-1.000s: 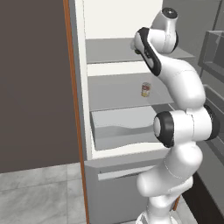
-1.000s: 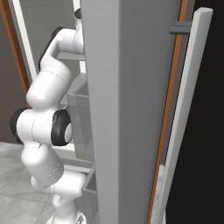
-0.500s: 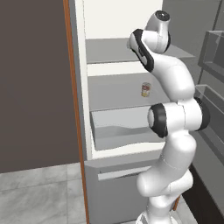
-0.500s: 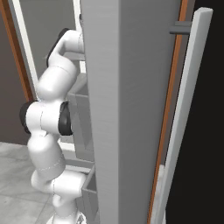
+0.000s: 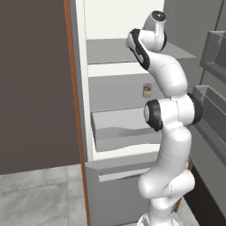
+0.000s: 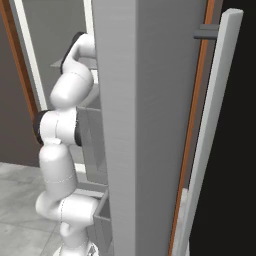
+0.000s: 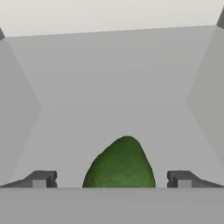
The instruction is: Pick avocado from the fridge and place it on the plate on the counter.
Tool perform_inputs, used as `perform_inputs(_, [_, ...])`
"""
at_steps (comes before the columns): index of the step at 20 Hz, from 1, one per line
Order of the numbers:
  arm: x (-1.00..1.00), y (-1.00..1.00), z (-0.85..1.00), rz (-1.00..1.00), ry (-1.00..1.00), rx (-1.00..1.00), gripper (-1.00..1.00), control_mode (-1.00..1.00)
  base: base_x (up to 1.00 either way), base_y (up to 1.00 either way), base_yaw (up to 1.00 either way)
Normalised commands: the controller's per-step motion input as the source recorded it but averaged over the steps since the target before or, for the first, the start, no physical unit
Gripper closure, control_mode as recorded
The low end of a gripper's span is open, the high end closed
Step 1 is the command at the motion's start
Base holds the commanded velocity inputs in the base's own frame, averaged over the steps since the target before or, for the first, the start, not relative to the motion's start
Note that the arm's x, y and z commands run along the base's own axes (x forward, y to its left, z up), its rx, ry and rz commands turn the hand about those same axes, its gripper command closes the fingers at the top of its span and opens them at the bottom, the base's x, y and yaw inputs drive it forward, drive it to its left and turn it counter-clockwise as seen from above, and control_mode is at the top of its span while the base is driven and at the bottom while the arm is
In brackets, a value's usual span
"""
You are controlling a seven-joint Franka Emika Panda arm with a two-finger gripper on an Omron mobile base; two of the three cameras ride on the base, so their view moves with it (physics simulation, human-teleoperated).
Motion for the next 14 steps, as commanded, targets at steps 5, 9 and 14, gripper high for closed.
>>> perform_inputs(5, [0.14,0.0,-0.11,0.0,0.0,0.0,-1.0,-1.0,0.0,0.0,0.0])
perform_inputs(9, [0.0,0.0,-0.25,0.0,0.0,0.0,-1.0,-1.0,0.0,0.0,0.0])
perform_inputs(14, [0.0,0.0,-0.45,0.0,0.0,0.0,1.0,-1.0,0.0,0.0,0.0])
